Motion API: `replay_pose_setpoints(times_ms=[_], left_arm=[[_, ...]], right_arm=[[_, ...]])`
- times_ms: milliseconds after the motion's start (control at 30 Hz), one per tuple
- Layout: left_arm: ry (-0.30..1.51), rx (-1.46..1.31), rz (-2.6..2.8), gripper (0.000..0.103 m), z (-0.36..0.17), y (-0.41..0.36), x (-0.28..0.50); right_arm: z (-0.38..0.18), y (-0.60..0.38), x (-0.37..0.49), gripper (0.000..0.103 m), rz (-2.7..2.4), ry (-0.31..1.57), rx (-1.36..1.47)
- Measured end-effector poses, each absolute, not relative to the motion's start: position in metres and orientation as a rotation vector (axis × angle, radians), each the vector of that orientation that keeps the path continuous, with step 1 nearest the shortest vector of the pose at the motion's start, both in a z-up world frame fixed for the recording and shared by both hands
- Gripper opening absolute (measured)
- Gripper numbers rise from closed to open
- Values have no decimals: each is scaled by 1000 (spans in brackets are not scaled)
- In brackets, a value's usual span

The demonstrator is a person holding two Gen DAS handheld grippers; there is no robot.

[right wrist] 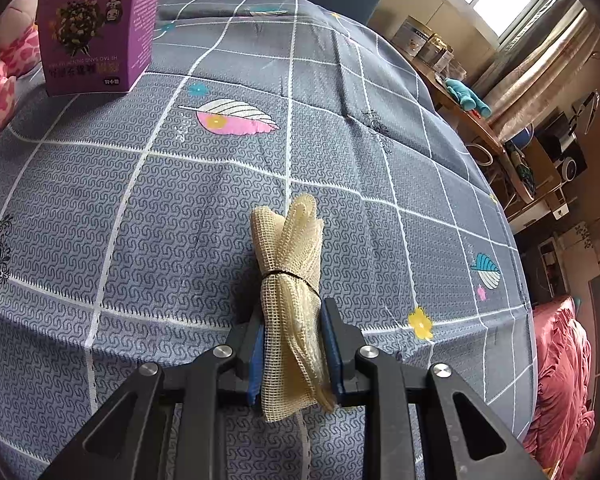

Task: Organize soft objects
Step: 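Lower the white glove into the gold tray and open the left tool, then carry the beige mesh bundle into the gold tray and open the right tool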

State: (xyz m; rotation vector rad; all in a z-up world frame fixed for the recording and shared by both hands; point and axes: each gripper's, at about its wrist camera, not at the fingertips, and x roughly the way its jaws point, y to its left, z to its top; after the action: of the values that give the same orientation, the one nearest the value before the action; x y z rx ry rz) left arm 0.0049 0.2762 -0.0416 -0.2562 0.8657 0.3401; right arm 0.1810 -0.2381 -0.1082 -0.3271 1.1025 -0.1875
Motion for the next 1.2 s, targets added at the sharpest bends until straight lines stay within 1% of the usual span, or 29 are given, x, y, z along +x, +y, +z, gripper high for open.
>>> replay_pose_setpoints(times_ms=[100,167,300,533,767,867,933,1200], left_arm=[[828,-192,376,73,-32,270,-5],[796,-161,397,76,-24,267,-10],[732,-145,405,77,-6,263,-21],[712,-137,372,77,12,252,-28],[689,-122,358,77,14,246,-33],[686,-128,356,77,14,247,-35],[683,-129,355,77,13,247,-36],[675,-142,354,77,13,251,-38]], right_arm=[[-108,-237,179,25,-189,1101,-333],[-108,-237,179,25,-188,1101,-329],[-106,-238,178,25,-185,1103,-321],[-109,-233,177,25,-186,1101,-370],[-110,-230,179,24,-206,1101,-391],[-100,-231,176,20,-182,1102,-303],[-89,-228,172,20,-160,1075,-250],[-75,-185,155,19,-36,1049,-217]])
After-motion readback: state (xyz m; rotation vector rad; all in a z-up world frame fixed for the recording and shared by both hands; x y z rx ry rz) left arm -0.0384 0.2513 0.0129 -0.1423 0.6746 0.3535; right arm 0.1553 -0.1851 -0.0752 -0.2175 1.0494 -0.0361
